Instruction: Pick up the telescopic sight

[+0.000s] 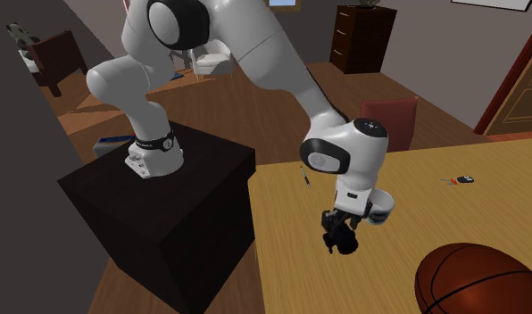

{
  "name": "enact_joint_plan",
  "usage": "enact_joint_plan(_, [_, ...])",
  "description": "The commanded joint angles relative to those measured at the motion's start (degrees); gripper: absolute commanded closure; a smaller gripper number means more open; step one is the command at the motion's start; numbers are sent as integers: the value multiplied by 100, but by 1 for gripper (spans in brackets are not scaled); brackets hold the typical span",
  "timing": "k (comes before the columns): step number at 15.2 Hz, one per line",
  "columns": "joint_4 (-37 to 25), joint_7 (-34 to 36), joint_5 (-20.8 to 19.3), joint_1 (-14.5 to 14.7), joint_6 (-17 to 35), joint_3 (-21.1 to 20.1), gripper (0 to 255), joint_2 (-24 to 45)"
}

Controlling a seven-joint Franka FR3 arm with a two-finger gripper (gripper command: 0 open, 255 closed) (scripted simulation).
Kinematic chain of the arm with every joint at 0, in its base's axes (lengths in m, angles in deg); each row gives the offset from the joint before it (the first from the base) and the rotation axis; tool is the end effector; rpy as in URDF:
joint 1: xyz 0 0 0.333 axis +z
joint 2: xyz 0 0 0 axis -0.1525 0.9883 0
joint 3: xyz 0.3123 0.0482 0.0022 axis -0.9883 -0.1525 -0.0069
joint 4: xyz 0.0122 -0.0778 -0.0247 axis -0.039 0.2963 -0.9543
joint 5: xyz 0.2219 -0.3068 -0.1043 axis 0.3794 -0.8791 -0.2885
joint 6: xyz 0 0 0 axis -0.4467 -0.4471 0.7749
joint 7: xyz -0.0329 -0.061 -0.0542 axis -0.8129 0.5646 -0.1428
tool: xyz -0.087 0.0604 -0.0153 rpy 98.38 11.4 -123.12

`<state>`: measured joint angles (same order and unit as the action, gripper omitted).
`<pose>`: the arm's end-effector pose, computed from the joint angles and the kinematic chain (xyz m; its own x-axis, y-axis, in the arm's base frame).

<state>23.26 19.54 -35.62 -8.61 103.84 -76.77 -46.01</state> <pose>0.6630 0.0469 0.1434 0.7675 -0.6410 0.0111 -0.6407 -0.7675 -0.0183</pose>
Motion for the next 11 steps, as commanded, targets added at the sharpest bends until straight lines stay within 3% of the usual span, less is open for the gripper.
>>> enact_joint_plan(1, [36,-11,10,-12,-93,-11,255,-129])
enact_joint_plan(11, [140,-33,49,-40,-473,-49,255,-614])
